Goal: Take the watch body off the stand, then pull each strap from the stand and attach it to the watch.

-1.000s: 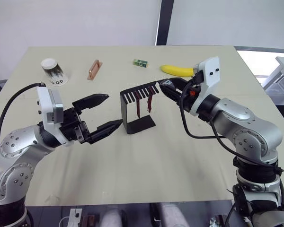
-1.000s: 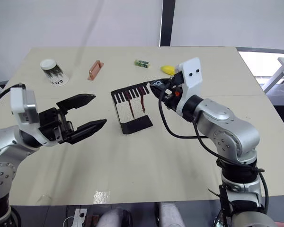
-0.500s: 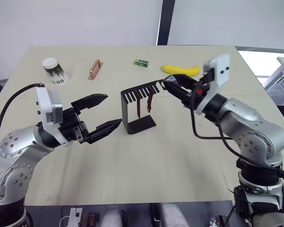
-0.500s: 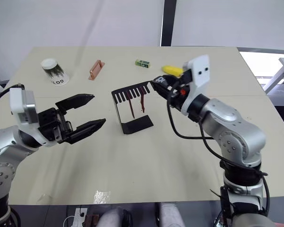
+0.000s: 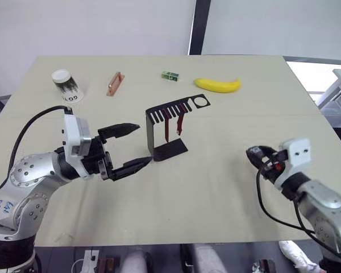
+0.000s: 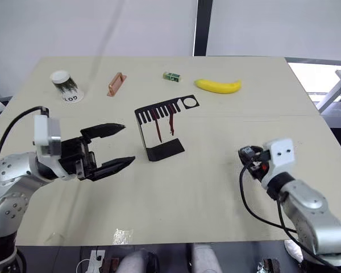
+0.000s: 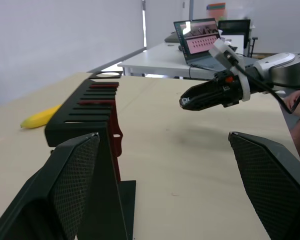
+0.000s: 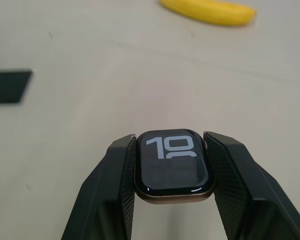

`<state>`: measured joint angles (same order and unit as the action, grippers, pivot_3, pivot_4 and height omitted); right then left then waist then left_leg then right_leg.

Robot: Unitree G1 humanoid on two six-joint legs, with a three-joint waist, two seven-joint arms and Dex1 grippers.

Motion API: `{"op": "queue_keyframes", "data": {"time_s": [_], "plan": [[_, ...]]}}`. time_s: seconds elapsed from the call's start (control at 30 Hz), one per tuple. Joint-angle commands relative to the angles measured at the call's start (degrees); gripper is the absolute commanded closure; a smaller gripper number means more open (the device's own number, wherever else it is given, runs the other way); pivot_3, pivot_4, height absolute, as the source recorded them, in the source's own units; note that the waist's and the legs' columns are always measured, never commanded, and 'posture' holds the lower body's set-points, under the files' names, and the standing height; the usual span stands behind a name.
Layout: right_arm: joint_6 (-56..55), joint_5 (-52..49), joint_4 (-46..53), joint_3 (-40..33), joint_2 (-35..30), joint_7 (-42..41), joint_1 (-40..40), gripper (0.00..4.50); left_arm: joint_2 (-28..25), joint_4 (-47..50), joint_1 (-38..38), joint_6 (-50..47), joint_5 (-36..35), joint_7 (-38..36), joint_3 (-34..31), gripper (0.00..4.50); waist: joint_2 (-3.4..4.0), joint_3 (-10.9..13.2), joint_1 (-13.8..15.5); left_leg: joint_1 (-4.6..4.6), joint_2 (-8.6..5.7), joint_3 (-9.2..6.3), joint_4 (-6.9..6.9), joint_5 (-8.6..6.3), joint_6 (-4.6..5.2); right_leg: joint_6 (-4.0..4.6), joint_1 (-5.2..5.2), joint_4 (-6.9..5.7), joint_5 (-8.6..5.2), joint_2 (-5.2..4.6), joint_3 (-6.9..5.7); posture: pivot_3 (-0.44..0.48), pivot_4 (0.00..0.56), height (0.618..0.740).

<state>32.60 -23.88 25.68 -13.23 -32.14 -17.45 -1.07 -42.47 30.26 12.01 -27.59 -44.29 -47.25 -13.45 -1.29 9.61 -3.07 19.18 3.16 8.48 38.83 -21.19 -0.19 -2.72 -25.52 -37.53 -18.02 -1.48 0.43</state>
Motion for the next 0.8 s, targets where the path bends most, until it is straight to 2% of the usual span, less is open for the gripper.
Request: {"op": "queue_keyframes", "data": {"time_s": [0.03, 0.4, 0.7, 0.73, 0.8], "plan": [[-5.47, 5.40, -2.27, 1.87, 2.68, 2.76, 0.45, 2.91, -0.37, 2.24, -1.21, -0.23, -0.53, -1.31, 1.04, 0.00, 0.00, 0.00, -0.19, -0.01, 0.01, 0.00, 0.00, 0.00, -0.01, 0.00, 0.00, -0.02, 0.00, 0.01, 0.01, 0.000, 0.150, 0.738], [-12.55, 12.00, -13.68, 2.33, 12.96, 8.53, 1.77, 2.91, -0.07, 4.84, -2.98, -2.49, -2.83, -0.42, 1.21, 0.00, -0.01, -0.01, -0.04, -0.01, 0.01, -0.03, 0.07, 0.00, -0.02, 0.01, 0.01, -0.07, -0.01, -0.01, 0.00, 0.000, 0.150, 0.738], [-11.84, 9.66, -14.77, 1.71, 13.90, 5.73, 3.55, 2.91, -0.67, 4.63, -3.88, -2.83, -2.62, -1.22, 1.28, 0.00, -0.01, -0.01, -0.10, -0.02, 0.01, -0.04, 0.09, 0.00, -0.02, 0.01, 0.02, -0.11, -0.01, 0.00, 0.00, 0.000, 0.150, 0.738], [-11.67, 9.58, -14.48, 1.63, 13.69, 5.60, 3.61, 1.86, -0.94, 4.44, -4.02, -2.91, -2.26, -1.43, 1.39, 0.00, -0.01, -0.01, -0.12, -0.02, 0.01, -0.04, 0.09, -0.01, -0.02, 0.02, 0.02, -0.11, -0.01, 0.00, 0.00, 0.000, 0.150, 0.738], [-11.42, 9.32, -13.92, 1.35, 13.52, 5.39, 3.52, 1.01, -1.16, 4.31, -4.30, -2.79, -1.75, -1.52, 1.46, 0.00, 0.00, -0.01, -0.14, -0.02, 0.01, -0.04, 0.08, 0.00, -0.02, 0.02, 0.02, -0.12, -0.01, 0.00, 0.00, 0.000, 0.150, 0.738]]}}
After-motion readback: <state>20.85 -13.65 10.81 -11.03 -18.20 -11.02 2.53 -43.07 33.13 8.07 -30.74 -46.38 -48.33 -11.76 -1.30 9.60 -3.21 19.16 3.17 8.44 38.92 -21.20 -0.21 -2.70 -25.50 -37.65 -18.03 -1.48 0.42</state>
